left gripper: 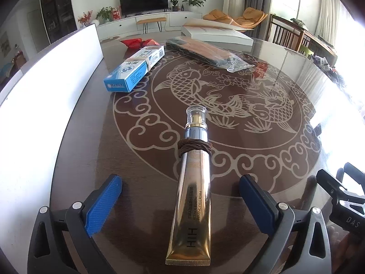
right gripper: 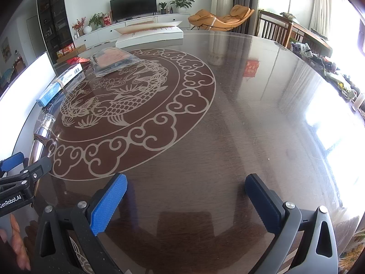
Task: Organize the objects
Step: 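Lift and hold the gold tube with the left tool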
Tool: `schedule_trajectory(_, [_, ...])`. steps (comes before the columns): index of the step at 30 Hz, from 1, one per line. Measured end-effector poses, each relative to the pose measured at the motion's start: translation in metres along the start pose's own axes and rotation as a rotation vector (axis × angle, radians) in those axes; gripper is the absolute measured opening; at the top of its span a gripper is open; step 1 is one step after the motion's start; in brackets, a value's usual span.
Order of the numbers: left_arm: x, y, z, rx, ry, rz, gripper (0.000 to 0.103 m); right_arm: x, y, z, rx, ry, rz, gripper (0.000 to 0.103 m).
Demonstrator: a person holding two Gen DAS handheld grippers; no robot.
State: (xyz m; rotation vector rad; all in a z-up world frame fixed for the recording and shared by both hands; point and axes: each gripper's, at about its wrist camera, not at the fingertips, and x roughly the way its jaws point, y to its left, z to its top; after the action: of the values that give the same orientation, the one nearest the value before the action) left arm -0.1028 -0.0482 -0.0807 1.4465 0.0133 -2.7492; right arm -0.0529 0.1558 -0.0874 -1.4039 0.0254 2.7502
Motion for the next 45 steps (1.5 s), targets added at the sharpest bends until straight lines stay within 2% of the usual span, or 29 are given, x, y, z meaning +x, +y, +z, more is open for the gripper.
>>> schedule_trajectory(19, [-0.001, 0.000, -0.001, -0.005, -0.003, 0.001, 0.103, 0.000, 0.000, 0.000, 0.000, 0.000, 0.001, 0.103])
schedule_trajectory(32, [0.000, 0.021, -0.001, -0.139, -0.002, 0.090, 0.103, 0.001, 0.001, 0.000, 0.000, 0.000, 0.001, 0.103])
schedule_trajectory(45, [0.000, 0.021, -0.001, -0.144, -0.001, 0.097, 0.103, 0.001, 0.000, 0.000, 0.000, 0.000, 0.001, 0.103])
